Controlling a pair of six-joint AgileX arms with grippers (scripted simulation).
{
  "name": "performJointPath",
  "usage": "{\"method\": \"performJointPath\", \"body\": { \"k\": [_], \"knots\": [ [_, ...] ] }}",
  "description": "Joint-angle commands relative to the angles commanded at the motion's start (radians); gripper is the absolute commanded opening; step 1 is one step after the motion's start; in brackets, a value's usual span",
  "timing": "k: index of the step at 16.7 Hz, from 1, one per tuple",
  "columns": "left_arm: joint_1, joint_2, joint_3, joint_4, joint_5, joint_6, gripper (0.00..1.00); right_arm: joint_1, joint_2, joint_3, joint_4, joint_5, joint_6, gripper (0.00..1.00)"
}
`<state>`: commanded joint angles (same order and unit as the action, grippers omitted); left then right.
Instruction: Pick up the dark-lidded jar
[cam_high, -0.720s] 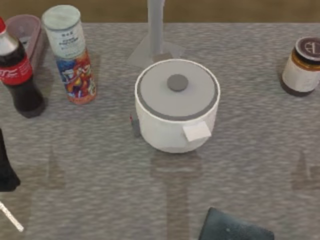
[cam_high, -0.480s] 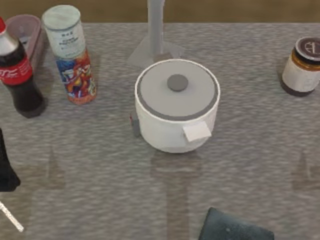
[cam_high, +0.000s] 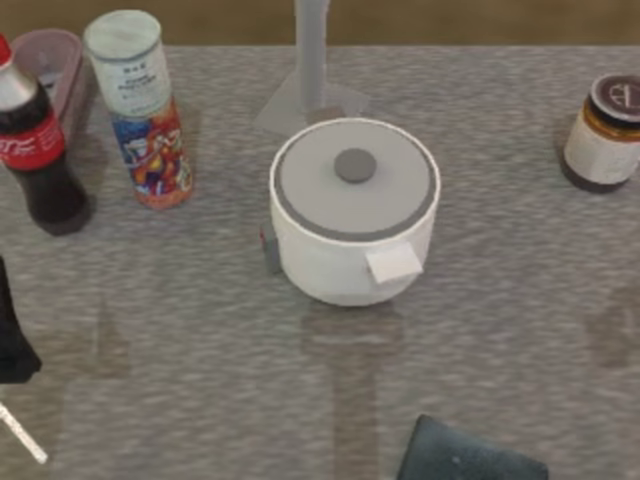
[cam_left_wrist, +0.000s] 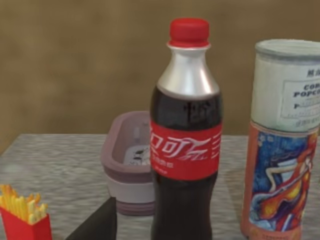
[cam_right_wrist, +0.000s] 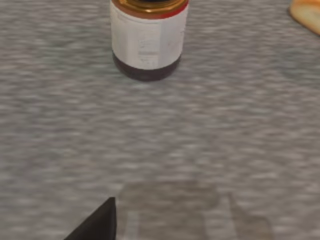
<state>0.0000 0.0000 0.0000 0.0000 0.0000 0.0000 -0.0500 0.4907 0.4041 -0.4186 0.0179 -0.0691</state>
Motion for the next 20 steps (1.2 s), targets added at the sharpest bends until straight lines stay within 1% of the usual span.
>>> {"method": "performJointPath", "body": {
  "k": [3,6,9,14,17,20],
  "knots": [
    [0.000,0.000,0.000,0.000,0.000,0.000,1.00,-0.019,0.251,0.280,-0.169,0.001,-0.042,1.00],
    [0.000,0.000,0.000,0.000,0.000,0.000,1.00,-0.033,0.515,0.616,-0.308,-0.006,-0.093,1.00],
    [0.000,0.000,0.000,0.000,0.000,0.000,1.00,-0.040,0.795,0.979,-0.416,-0.020,-0.154,1.00],
    [0.000,0.000,0.000,0.000,0.000,0.000,1.00,-0.032,1.272,1.557,-0.576,-0.053,-0.273,1.00],
    [0.000,0.000,0.000,0.000,0.000,0.000,1.00,-0.018,1.549,1.823,-0.676,-0.074,-0.346,1.00],
    [0.000,0.000,0.000,0.000,0.000,0.000,1.00,-0.001,1.795,2.002,-0.786,-0.094,-0.415,1.00]
  ]
}}
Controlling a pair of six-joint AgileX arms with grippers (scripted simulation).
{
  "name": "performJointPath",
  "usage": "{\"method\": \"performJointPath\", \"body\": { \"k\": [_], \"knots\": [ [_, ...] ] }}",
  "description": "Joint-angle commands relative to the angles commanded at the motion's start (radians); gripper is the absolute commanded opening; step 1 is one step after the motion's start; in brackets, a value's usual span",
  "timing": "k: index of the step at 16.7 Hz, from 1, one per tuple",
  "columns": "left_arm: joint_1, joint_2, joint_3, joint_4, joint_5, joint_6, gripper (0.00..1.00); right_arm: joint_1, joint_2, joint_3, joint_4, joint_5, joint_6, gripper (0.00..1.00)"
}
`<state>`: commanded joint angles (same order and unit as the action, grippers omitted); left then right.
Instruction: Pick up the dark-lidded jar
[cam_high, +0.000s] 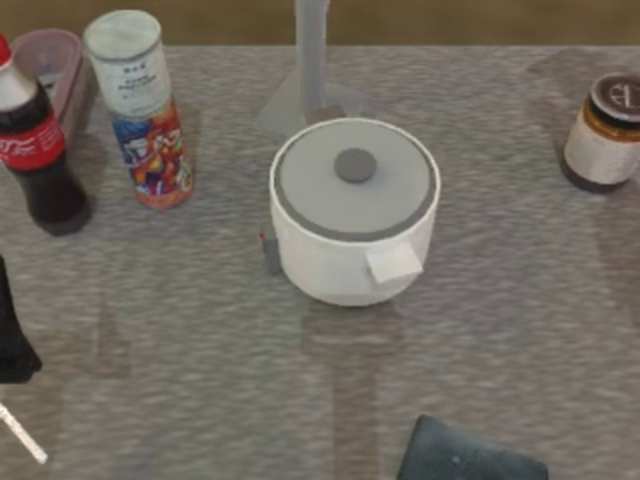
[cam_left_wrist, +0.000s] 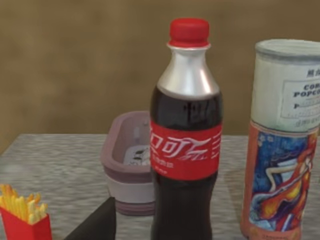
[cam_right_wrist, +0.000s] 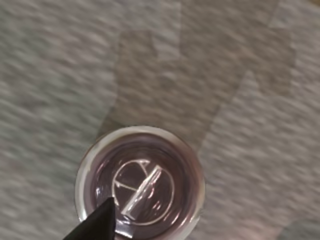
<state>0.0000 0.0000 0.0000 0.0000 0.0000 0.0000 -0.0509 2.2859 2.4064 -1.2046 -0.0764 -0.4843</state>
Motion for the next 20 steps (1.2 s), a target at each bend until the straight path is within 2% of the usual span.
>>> {"method": "performJointPath", "body": {
  "k": [4,7,13,20],
  "knots": [
    [0.000,0.000,0.000,0.000,0.000,0.000,1.00,0.021,0.220,0.113,-0.132,-0.019,-0.067,1.00],
    [0.000,0.000,0.000,0.000,0.000,0.000,1.00,0.028,0.275,0.130,-0.174,-0.026,-0.088,1.00],
    [0.000,0.000,0.000,0.000,0.000,0.000,1.00,0.023,0.278,0.125,-0.169,-0.025,-0.087,1.00],
    [0.000,0.000,0.000,0.000,0.000,0.000,1.00,0.038,0.291,-0.013,-0.014,-0.024,-0.078,1.00]
  ]
}}
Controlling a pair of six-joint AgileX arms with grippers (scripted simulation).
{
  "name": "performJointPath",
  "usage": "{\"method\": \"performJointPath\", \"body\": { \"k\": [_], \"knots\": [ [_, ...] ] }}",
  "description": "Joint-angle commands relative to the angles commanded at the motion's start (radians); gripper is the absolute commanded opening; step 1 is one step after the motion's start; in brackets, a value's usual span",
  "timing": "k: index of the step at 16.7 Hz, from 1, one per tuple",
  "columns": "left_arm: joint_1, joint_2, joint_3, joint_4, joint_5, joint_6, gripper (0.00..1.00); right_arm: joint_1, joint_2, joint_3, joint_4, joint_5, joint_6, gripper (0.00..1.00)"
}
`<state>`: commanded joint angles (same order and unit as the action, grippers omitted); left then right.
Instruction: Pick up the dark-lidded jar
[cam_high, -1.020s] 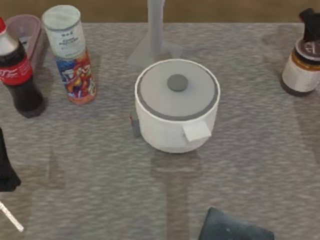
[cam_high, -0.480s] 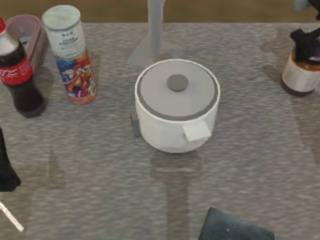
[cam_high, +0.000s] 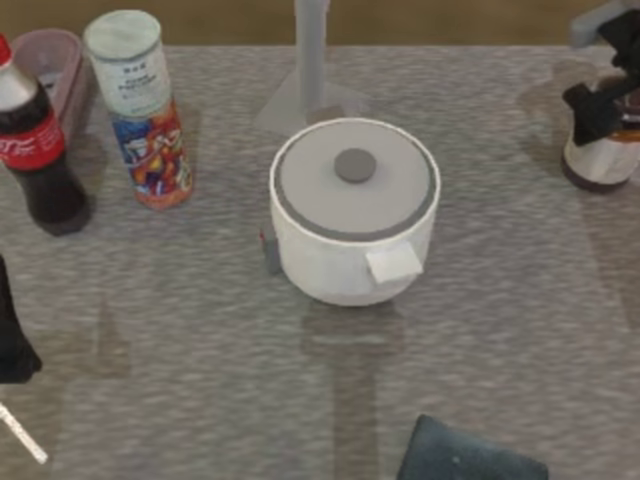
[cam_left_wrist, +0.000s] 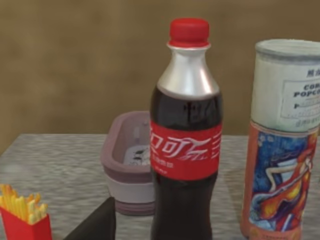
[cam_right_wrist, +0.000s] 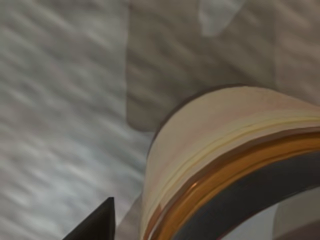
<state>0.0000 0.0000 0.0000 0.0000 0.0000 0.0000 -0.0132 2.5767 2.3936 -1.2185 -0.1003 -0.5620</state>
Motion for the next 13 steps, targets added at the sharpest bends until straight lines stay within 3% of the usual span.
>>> {"method": "performJointPath", "body": {
  "k": [5,13],
  "knots": [
    [0.000,0.000,0.000,0.000,0.000,0.000,1.00,0.002,0.002,-0.019,0.021,0.000,0.002,1.00],
    [0.000,0.000,0.000,0.000,0.000,0.000,1.00,0.002,0.002,-0.019,0.021,0.000,0.002,0.40]
  ]
}}
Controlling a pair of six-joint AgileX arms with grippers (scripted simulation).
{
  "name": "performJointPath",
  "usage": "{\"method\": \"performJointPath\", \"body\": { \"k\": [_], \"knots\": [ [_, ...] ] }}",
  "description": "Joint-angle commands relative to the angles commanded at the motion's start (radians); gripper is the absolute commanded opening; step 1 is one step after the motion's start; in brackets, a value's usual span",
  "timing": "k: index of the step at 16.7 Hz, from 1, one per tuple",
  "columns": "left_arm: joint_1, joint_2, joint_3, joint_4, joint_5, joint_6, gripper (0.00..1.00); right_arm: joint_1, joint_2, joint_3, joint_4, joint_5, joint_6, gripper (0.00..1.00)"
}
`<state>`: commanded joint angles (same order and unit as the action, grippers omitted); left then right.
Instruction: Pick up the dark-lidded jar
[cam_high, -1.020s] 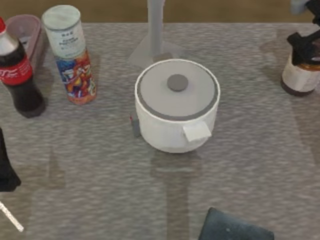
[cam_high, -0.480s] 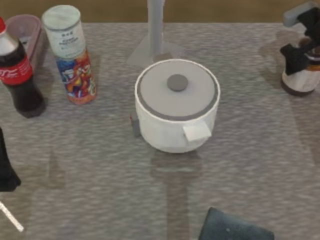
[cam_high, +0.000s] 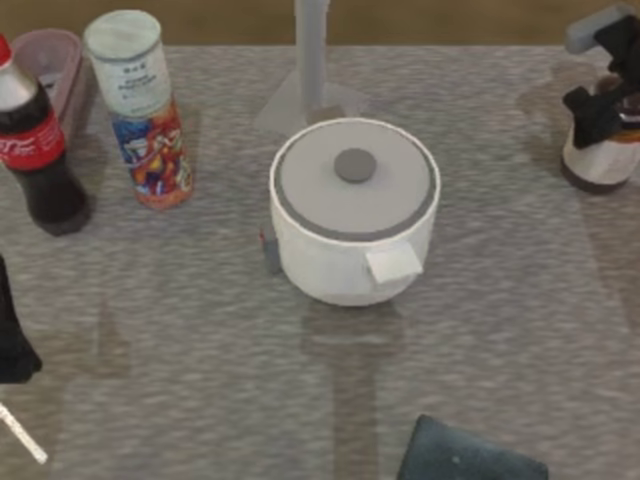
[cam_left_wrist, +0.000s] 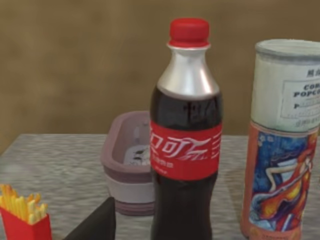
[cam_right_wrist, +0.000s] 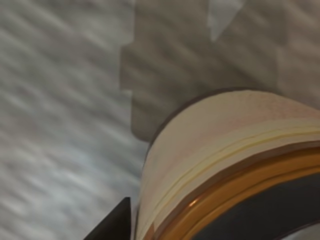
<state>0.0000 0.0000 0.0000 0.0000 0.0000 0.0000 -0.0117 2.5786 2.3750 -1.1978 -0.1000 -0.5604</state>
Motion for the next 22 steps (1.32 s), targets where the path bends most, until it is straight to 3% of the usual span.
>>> {"method": "performJointPath", "body": {
  "k": [5,6,16,22],
  "knots": [
    [0.000,0.000,0.000,0.000,0.000,0.000,1.00,0.000,0.000,0.000,0.000,0.000,0.000,0.02],
    [0.000,0.000,0.000,0.000,0.000,0.000,1.00,0.000,0.000,0.000,0.000,0.000,0.000,0.00],
    [0.000,0.000,0.000,0.000,0.000,0.000,1.00,-0.002,-0.017,-0.015,0.000,-0.002,0.001,0.00],
    [0.000,0.000,0.000,0.000,0.000,0.000,1.00,0.001,-0.291,-0.269,-0.014,-0.007,0.004,0.00]
  ]
}}
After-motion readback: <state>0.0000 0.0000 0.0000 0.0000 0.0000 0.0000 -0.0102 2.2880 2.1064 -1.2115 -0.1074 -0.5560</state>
